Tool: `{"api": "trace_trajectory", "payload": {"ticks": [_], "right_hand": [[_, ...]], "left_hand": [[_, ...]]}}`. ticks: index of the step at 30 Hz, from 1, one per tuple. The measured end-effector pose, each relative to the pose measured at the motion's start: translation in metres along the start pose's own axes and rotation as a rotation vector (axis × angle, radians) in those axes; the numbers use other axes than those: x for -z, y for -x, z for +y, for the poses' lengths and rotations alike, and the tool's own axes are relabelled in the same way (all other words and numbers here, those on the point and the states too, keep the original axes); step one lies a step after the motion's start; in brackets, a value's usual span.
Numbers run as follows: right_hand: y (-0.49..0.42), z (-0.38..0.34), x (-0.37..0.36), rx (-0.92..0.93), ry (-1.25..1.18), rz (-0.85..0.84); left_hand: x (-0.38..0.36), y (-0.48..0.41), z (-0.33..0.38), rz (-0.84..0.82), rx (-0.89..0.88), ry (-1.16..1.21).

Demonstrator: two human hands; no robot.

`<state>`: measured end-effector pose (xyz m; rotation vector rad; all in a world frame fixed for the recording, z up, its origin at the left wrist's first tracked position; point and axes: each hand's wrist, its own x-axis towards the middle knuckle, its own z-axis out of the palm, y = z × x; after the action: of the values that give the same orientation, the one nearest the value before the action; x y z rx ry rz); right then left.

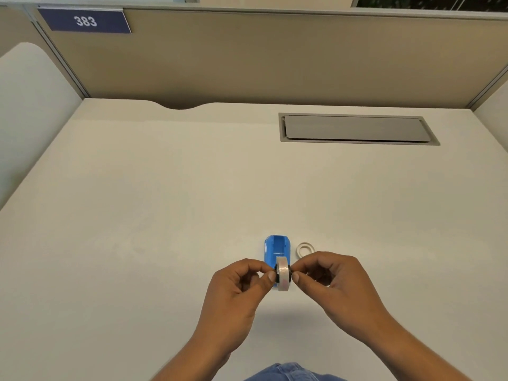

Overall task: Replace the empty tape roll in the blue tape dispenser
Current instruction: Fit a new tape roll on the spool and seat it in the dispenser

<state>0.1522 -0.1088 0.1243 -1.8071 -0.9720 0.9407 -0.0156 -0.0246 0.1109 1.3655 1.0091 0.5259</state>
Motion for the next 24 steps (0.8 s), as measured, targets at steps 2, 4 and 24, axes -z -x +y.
{"api": "trace_trajectory", "payload": {"ticks": [2,4,24], "right_hand": [[-0.007,0.006,-0.002,-0.021,-0.001,-0.002],[-0.014,0.013,-0.003,-0.03,0.024,0.004],[-0.07,0.054,-0.016,-0.035,0.187,0.101]], "left_hand": [[-0.001,-0.009,-0.006,0.004,-0.003,-0.043],[-0.002,-0.017,-0.012,0.005,0.001,-0.07],[-0.016,-0.09,-0.039,0.04,-0.038,-0.34]]}}
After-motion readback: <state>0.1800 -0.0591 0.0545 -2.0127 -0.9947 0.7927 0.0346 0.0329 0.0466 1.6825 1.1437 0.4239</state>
